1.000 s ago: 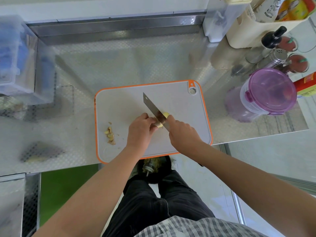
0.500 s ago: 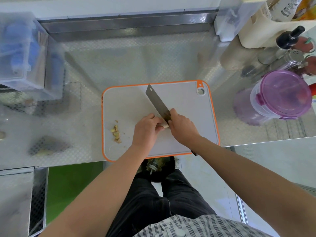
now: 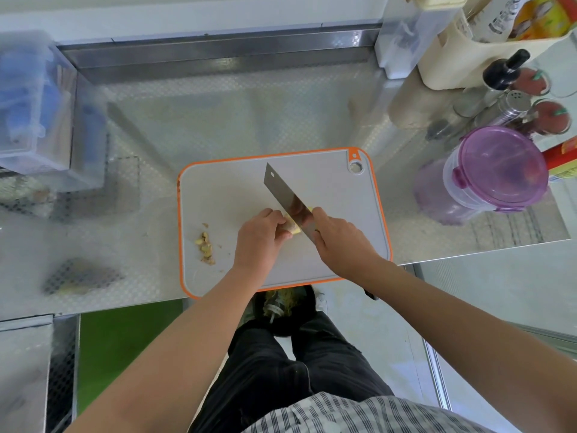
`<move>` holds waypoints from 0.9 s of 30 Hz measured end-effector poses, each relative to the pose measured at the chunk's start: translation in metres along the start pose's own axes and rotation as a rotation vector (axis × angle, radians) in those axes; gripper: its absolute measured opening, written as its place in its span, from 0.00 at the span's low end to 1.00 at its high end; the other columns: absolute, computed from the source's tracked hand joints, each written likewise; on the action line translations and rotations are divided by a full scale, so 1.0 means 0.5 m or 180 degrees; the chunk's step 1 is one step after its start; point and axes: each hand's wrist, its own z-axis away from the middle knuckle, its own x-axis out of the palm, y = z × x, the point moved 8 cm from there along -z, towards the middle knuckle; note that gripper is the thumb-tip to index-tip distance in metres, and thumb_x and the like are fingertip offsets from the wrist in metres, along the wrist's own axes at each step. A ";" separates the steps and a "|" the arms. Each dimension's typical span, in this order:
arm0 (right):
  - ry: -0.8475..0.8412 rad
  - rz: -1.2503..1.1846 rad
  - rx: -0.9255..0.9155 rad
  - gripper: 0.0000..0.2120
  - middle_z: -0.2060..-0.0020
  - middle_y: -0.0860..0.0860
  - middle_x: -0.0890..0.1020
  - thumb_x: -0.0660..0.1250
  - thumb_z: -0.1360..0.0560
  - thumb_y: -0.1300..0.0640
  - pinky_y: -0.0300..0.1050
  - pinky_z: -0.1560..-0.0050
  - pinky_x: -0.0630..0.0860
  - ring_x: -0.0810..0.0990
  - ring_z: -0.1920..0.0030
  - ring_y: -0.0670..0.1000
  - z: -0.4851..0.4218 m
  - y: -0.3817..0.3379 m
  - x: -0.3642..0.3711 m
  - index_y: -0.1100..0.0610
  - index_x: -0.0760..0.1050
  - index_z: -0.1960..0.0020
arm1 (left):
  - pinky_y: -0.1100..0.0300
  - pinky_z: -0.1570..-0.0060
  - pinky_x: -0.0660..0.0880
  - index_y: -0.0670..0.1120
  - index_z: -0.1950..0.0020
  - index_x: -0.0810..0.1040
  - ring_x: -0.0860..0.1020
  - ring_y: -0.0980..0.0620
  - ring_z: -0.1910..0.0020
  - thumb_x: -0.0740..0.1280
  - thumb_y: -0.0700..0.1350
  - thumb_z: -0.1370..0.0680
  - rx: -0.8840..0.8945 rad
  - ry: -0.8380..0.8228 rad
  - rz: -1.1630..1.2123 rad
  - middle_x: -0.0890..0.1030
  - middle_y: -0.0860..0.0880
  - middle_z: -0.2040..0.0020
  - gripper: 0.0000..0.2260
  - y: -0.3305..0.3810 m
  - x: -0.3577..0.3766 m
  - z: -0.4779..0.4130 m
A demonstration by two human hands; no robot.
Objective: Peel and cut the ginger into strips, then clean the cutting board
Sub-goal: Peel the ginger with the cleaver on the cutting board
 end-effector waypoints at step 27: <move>-0.0071 -0.0311 0.0123 0.05 0.67 0.50 0.69 0.55 0.19 0.57 0.48 0.66 0.64 0.71 0.65 0.61 -0.039 0.031 0.047 0.57 0.60 0.48 | 0.54 0.64 0.75 0.42 0.55 0.81 0.78 0.46 0.62 0.75 0.41 0.29 0.0212 -0.0039 -0.0049 0.78 0.48 0.60 0.07 0.006 0.004 0.003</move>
